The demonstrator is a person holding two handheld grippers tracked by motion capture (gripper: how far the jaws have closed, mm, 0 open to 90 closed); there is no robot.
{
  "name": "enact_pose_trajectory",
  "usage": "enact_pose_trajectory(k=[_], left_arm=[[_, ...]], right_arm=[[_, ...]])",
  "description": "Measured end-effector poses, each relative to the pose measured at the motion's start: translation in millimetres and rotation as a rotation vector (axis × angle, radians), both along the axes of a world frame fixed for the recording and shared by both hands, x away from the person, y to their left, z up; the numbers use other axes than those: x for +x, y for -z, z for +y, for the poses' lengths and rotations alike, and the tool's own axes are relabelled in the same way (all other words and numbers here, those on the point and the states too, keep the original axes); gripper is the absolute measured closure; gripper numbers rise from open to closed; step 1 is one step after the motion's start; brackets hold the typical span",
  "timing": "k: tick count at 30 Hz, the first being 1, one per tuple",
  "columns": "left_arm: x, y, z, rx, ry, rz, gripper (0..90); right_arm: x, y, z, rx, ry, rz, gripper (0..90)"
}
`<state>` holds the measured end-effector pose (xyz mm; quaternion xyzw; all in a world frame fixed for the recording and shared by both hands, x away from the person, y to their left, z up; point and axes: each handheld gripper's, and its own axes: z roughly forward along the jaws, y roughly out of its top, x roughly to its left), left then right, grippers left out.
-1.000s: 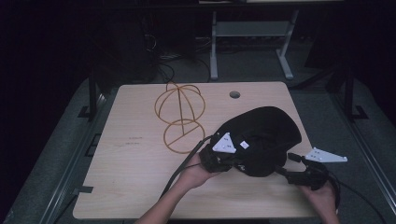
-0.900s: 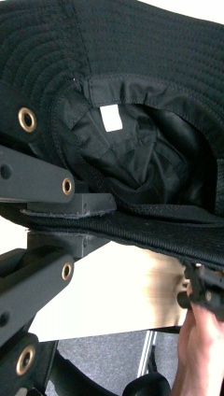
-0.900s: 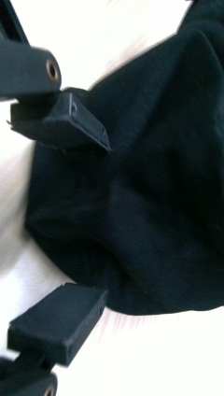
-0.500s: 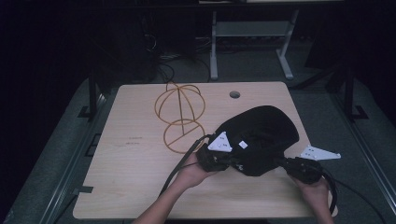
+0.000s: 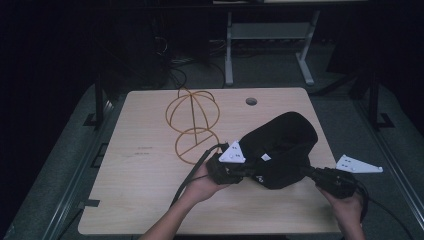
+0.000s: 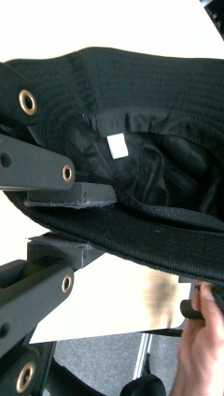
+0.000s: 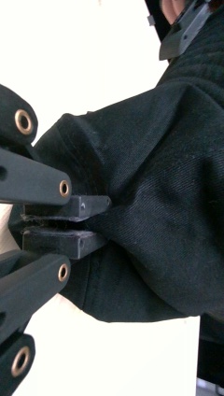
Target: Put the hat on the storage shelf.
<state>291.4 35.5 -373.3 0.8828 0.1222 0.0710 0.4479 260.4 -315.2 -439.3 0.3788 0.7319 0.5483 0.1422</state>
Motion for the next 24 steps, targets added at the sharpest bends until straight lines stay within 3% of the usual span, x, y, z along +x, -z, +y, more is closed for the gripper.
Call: enact_pose_trajectory(k=[14,24], left_arm=[[-11.3,-9.6,20.6,0.005,-0.031,-0.042,60.5],[-20.6,-3.7,45.0,0.007,-0.062,-0.056,57.8]], right_arm=[[-3.1,-30.0,-11.1,0.063,0.023,-0.034,85.7],[-2.7,-53.4,-15.5,0.09,0.023,-0.065,85.9]])
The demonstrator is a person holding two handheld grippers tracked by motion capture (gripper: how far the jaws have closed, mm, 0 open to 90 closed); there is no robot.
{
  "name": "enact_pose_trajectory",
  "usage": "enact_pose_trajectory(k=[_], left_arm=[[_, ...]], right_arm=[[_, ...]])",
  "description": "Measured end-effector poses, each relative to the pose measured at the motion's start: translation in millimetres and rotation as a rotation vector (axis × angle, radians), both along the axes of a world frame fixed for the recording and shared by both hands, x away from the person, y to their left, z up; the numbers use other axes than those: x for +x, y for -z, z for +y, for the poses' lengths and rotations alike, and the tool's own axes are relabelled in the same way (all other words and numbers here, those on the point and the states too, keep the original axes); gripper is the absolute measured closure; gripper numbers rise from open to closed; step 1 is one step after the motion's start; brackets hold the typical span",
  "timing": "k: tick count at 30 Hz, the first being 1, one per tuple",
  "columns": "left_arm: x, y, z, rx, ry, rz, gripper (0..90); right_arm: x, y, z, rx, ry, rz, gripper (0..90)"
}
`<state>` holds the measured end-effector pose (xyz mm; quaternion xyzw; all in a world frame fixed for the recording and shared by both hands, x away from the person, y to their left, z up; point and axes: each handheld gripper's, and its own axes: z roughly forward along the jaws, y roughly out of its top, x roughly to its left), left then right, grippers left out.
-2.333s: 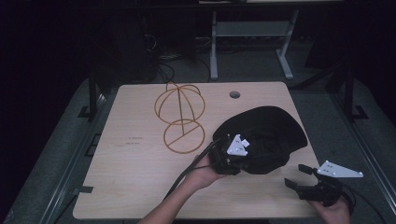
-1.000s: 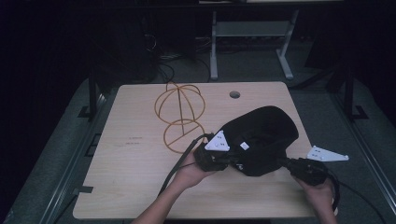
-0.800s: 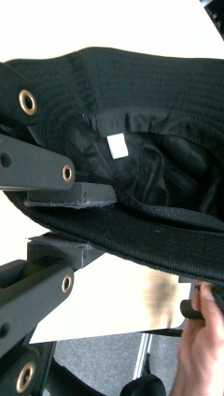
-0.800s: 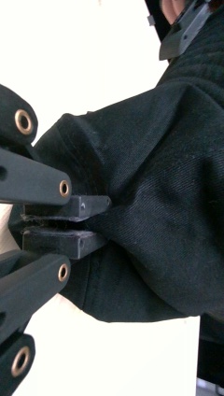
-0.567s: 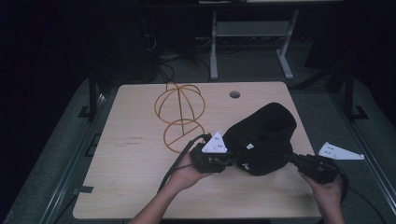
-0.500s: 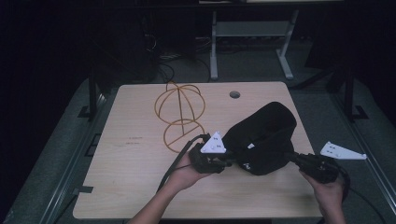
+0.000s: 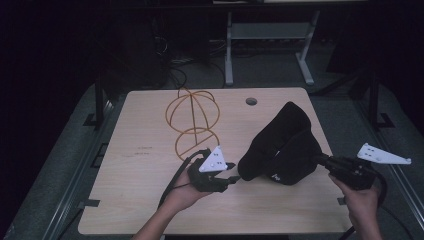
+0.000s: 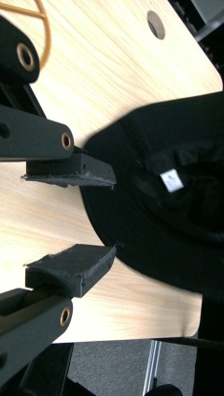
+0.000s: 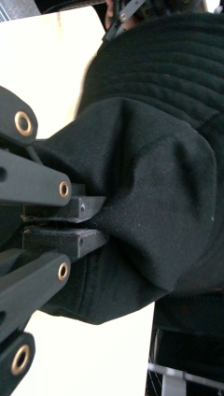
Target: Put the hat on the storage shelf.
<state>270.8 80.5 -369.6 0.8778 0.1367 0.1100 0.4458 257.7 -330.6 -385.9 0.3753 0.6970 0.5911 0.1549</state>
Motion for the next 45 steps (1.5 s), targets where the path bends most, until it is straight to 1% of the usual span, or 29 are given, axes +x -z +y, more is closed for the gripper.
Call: enact_pose_trajectory(k=[2,3,6,8,9,10,11,13,14,15,16,17,18,19,21,22,24,25,27,30,35,36,39,41,45], left_arm=[[-0.1,2.8,4.6,0.003,-0.006,0.003,57.1],[-0.4,4.7,7.2,0.003,-0.011,0.009,57.1],[-1.4,10.4,15.9,0.0,-0.018,0.017,56.9],[-2.4,14.4,23.5,-0.002,-0.027,0.024,56.3],[-2.4,14.4,23.5,-0.002,-0.027,0.024,56.3],[-3.0,17.4,28.5,-0.002,-0.032,0.031,56.1],[-3.0,17.4,28.5,-0.002,-0.032,0.031,55.9],[-3.7,22.1,36.0,0.002,-0.037,0.026,55.6],[-3.7,22.1,36.0,0.002,-0.037,0.026,55.5],[-4.4,25.9,40.3,-0.002,-0.049,0.033,55.3],[-4.4,25.9,40.3,-0.002,-0.049,0.033,55.2],[-5.4,30.1,46.2,-0.003,-0.056,0.031,54.9],[-5.4,30.1,46.2,-0.003,-0.056,0.031,54.3],[-5.6,30.7,47.3,-0.002,-0.058,0.031,54.3],[-6.7,33.7,51.4,-0.009,-0.066,0.039,54.2],[-7.0,35.4,53.6,-0.007,-0.067,0.041,53.8],[-7.0,38.3,58.0,0.003,-0.071,0.033,53.7],[-7.4,40.8,59.6,-0.004,-0.076,0.047,53.7],[-7.2,45.9,62.5,-0.009,-0.084,0.045,53.2],[-7.6,51.6,64.9,-0.004,-0.09,0.046,52.2],[-8.6,56.7,69.4,-0.009,-0.095,0.058,51.8],[-8.6,57.8,70.2,-0.002,-0.092,0.053,51.7],[-8.7,61.3,71.3,0.007,-0.097,0.058,51.0],[-8.5,62.2,71.8,0.014,-0.098,0.054,49.7],[-8.9,63.2,72.6,0.003,-0.106,0.052,48.9]], right_arm=[[1.9,-5.0,-0.1,0.017,-0.004,0.004,85.9],[1.9,-5.0,-0.1,0.017,-0.004,0.004,85.9],[4.4,-10.6,-0.2,0.044,-0.011,0.014,85.9],[7.5,-17.4,-0.4,0.063,-0.018,0.025,85.9],[7.5,-17.4,-0.4,0.063,-0.018,0.025,85.9],[10.1,-22.8,0.4,0.074,-0.027,0.035,85.8],[10.9,-24.4,0.8,0.073,-0.031,0.036,85.9],[13.0,-27.8,2.2,0.074,-0.035,0.041,85.8],[13.0,-27.8,2.2,0.074,-0.035,0.041,85.8],[15.0,-31.0,4.2,0.078,-0.042,0.044,85.8],[15.0,-31.0,4.2,0.078,-0.042,0.044,85.8],[16.3,-33.4,5.9,0.089,-0.044,0.045,85.8],[16.3,-33.4,5.9,0.089,-0.044,0.045,85.8],[18.1,-36.6,7.7,0.1,-0.053,0.046,85.8],[19.8,-40.9,10.5,0.101,-0.054,0.049,85.8],[21.3,-43.2,12.1,0.104,-0.061,0.047,85.8],[24.3,-49.7,16.2,0.095,-0.069,0.046,85.8],[26.0,-52.5,18.0,0.094,-0.074,0.045,85.8],[29.4,-57.7,21.6,0.093,-0.079,0.048,85.8],[34.8,-65.3,26.1,0.09,-0.084,0.049,85.8],[43.3,-79.3,33.8,0.102,-0.087,0.043,85.8],[45.1,-81.9,35.7,0.104,-0.09,0.043,85.8],[50.7,-89.4,41.5,0.103,-0.095,0.042,85.8],[54.7,-94.4,45.4,0.102,-0.1,0.041,85.8],[61.3,-105.4,52.2,0.098,-0.101,0.032,85.7]])
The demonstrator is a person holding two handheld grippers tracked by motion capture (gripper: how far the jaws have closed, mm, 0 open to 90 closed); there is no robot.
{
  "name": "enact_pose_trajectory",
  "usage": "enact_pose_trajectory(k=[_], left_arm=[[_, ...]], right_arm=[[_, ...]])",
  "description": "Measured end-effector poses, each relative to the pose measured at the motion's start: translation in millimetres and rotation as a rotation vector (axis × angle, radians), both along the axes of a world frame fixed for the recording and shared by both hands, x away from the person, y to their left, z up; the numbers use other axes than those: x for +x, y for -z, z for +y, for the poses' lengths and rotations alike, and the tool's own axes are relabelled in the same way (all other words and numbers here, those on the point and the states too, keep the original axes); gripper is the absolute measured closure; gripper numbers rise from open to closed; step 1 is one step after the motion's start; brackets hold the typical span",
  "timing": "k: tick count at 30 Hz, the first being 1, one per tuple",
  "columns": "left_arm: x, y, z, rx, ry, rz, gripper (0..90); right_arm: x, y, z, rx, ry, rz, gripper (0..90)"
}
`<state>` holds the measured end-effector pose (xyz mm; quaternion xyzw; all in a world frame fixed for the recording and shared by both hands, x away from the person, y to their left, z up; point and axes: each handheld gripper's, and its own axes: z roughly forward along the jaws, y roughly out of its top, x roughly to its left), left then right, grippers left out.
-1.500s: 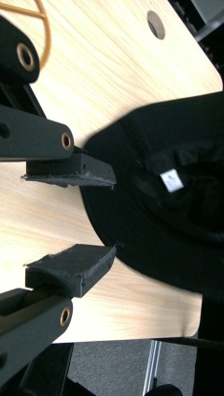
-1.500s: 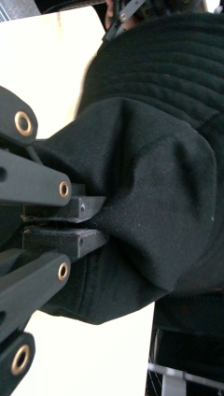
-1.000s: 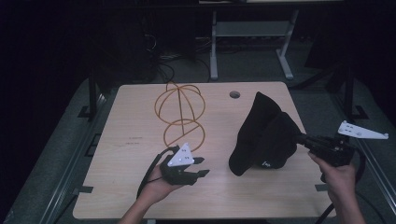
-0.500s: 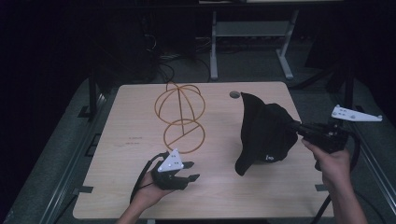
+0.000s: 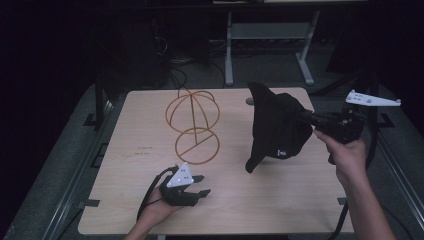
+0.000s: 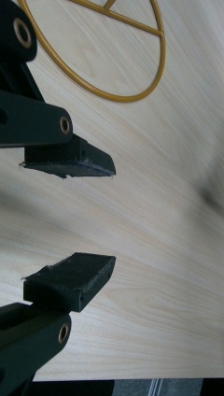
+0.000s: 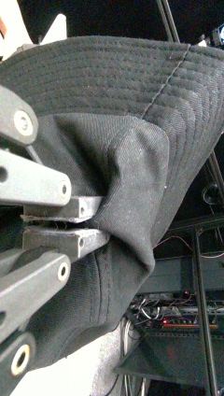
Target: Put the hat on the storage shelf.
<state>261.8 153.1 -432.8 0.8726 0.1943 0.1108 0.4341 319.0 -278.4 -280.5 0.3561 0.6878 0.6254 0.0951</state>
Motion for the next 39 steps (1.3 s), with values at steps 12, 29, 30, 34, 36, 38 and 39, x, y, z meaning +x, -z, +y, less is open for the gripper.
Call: enact_pose_trajectory(k=[12,29,30,34,36,38,39], left_arm=[[3.7,4.0,4.1,0.004,-0.022,0.006,42.8],[2.6,8.7,1.4,0.024,-0.015,0.008,38.1],[2.6,8.7,1.4,0.023,-0.016,0.007,38.1],[2.9,10.5,0.2,0.024,-0.019,0.005,37.7],[3.6,11.4,0.0,0.024,-0.016,0.007,37.8],[4.0,11.6,0.2,0.022,-0.016,0.008,37.7],[4.0,11.3,0.6,0.023,-0.017,0.008,37.8]], right_arm=[[17.0,-30.4,26.6,-0.027,-0.028,-0.031,85.7],[37.0,-60.5,63.5,-0.047,-0.074,-0.05,85.6],[38.0,-62.9,66.2,-0.05,-0.077,-0.051,85.6],[43.0,-71.6,77.3,-0.06,-0.085,-0.056,85.6],[46.5,-74.9,84.2,-0.07,-0.089,-0.057,85.6],[49.4,-76.9,89.5,-0.077,-0.089,-0.056,85.6],[51.7,-78.0,92.9,-0.078,-0.092,-0.056,85.6]])
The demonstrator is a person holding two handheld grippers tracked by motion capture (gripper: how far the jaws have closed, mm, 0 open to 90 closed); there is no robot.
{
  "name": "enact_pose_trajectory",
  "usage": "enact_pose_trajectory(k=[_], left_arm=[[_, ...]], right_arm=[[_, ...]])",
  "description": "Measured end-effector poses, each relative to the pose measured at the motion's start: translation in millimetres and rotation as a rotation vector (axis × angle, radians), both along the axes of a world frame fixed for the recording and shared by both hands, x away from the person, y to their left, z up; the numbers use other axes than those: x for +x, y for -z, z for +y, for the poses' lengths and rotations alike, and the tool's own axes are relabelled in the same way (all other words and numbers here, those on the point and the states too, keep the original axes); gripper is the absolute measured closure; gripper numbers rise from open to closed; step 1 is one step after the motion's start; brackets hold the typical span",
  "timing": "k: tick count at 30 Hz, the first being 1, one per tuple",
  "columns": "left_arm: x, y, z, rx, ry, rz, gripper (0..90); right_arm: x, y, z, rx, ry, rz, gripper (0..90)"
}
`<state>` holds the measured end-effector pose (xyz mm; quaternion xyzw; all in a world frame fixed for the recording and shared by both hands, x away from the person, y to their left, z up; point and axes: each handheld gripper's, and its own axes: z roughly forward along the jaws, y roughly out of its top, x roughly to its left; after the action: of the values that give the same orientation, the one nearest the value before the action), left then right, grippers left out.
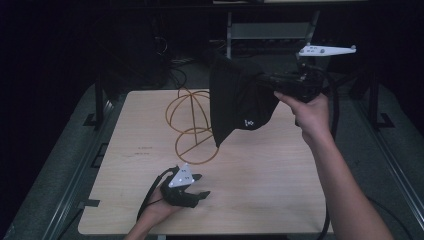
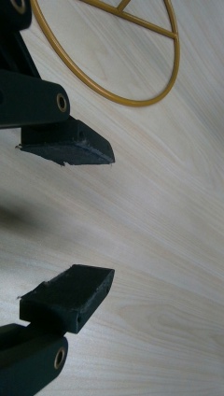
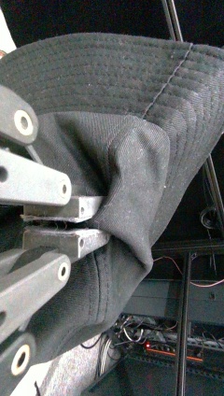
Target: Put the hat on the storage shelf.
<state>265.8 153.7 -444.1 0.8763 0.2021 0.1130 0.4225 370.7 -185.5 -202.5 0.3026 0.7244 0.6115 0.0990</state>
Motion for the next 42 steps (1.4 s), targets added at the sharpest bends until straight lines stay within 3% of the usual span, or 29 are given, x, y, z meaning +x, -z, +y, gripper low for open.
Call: enact_pose_trajectory(k=[11,20,26,35,42], left_arm=[[1.4,1.1,1.4,0.002,-0.003,0.004,37.7],[2.2,3.6,0.1,0.013,0.01,0.002,37.7],[2.4,5.2,0.1,0.033,0.024,0.005,37.7],[1.8,4.8,-1.7,0.032,0.031,0.007,37.7],[0.5,4.5,-3.7,0.038,0.046,0.006,37.7]], right_arm=[[19.5,-12.9,32.7,-0.043,-0.012,0.018,85.5],[36.6,-18.7,72.2,-0.096,-0.043,0.053,85.2],[43.3,-16.8,96.1,-0.144,-0.048,0.058,85.0],[50.3,-10.9,122.8,-0.157,-0.071,0.065,84.3],[54.3,-4.6,147.5,-0.209,-0.083,0.059,83.4]])
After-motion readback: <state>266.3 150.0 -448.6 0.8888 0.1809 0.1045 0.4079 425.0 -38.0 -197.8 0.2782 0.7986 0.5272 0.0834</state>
